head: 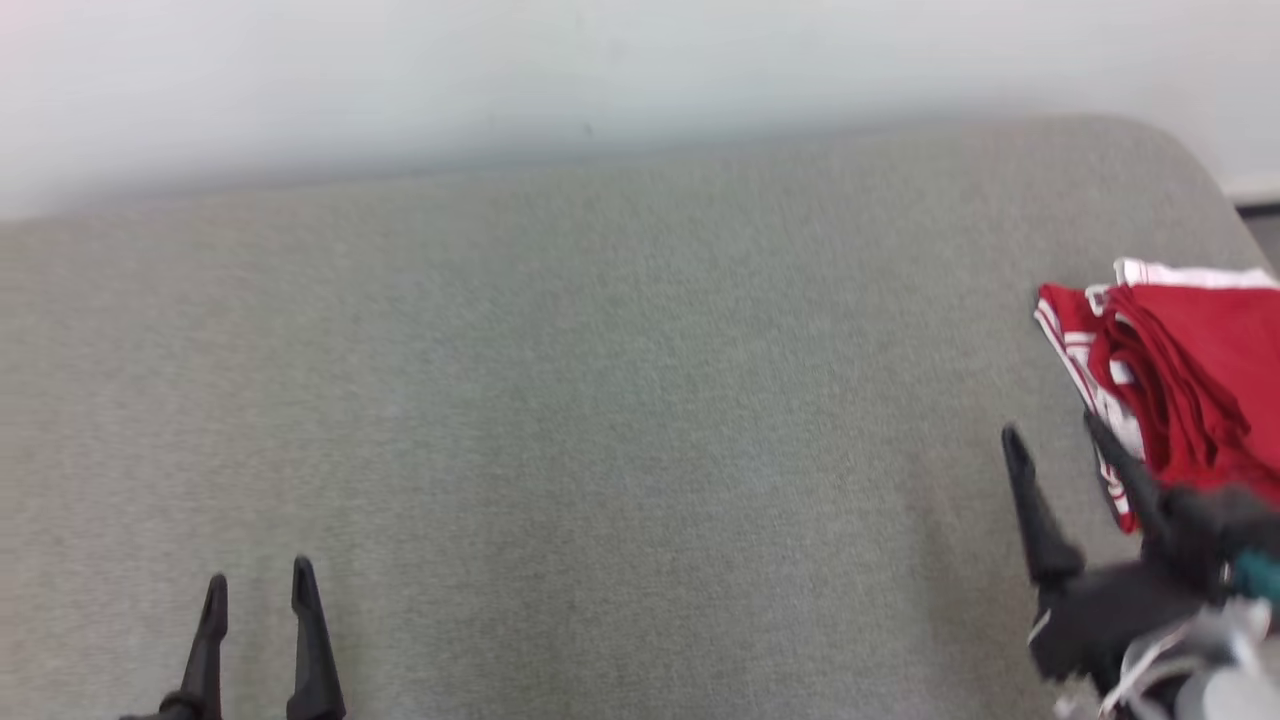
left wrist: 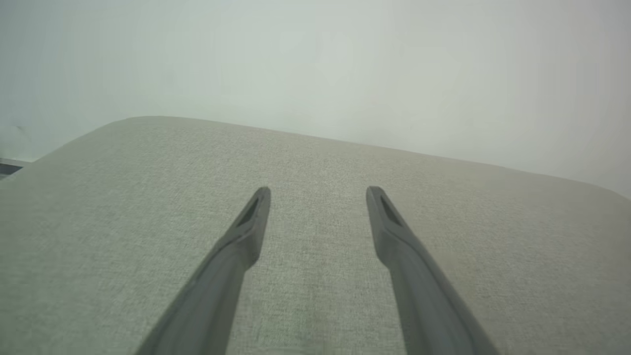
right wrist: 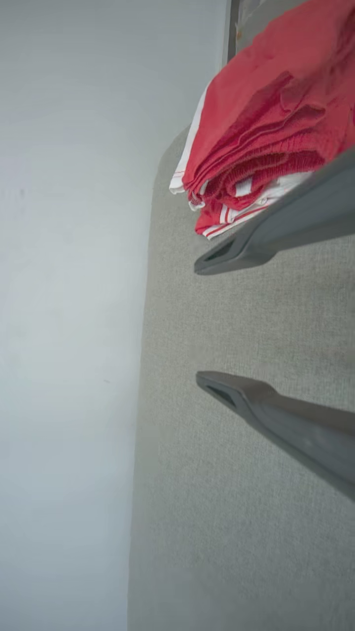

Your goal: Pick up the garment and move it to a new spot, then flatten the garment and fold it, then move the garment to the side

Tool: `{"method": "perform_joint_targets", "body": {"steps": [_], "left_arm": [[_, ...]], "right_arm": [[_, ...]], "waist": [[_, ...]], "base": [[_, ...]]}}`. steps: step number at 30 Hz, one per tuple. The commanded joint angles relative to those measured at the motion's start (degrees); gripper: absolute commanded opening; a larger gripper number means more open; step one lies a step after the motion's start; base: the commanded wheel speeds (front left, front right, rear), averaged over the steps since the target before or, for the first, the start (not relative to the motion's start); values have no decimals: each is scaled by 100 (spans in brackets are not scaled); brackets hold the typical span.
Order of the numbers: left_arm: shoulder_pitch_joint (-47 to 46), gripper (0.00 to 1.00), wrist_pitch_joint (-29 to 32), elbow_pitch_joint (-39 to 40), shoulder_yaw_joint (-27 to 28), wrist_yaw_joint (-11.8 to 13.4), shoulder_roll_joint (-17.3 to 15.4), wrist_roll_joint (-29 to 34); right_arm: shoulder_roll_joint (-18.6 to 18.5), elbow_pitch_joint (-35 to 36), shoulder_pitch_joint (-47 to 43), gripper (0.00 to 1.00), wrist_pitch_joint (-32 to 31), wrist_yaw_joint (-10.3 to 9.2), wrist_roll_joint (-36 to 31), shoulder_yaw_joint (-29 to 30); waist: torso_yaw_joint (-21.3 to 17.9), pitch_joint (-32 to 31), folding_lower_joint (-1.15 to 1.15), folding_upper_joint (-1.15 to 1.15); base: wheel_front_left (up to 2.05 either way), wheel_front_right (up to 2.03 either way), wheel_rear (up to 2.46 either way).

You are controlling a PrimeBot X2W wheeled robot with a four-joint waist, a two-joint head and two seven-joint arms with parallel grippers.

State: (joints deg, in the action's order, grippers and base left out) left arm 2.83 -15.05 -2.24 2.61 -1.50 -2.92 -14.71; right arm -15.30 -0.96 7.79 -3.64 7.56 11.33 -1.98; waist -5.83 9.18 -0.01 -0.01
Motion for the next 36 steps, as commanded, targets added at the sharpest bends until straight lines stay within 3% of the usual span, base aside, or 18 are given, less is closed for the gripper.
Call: {"method": "perform_joint_targets", "body": {"steps": [1, 6, 12, 23, 36], "left_arm": [[125, 100, -14, -32, 36, -3, 4, 16], [336, 100, -14, -197, 115, -94, 4, 140], [455, 100, -14, -319, 207, -200, 3, 227], [576, 100, -14, -560, 214, -348, 4, 344], [548, 100, -14, -608, 156, -387, 4, 329]], "right_arm": [[108, 14, -194, 100, 159, -18, 75, 47], [582, -131, -905, 100, 832, -17, 86, 92], [713, -567, -1286, 100, 1451, -17, 23, -29], [757, -1061, -1368, 100, 1660, -17, 36, -227], [817, -1110, -1338, 100, 1675, -17, -20, -174]], "waist": [[319, -492, 1, 1], [504, -862, 1, 1], [608, -1036, 1, 1], [631, -1184, 1, 1], [625, -1146, 1, 1]], "base": [[0, 0, 0], [0, 0, 0], [0, 0, 0], [0, 0, 0], [0, 0, 0]]}}
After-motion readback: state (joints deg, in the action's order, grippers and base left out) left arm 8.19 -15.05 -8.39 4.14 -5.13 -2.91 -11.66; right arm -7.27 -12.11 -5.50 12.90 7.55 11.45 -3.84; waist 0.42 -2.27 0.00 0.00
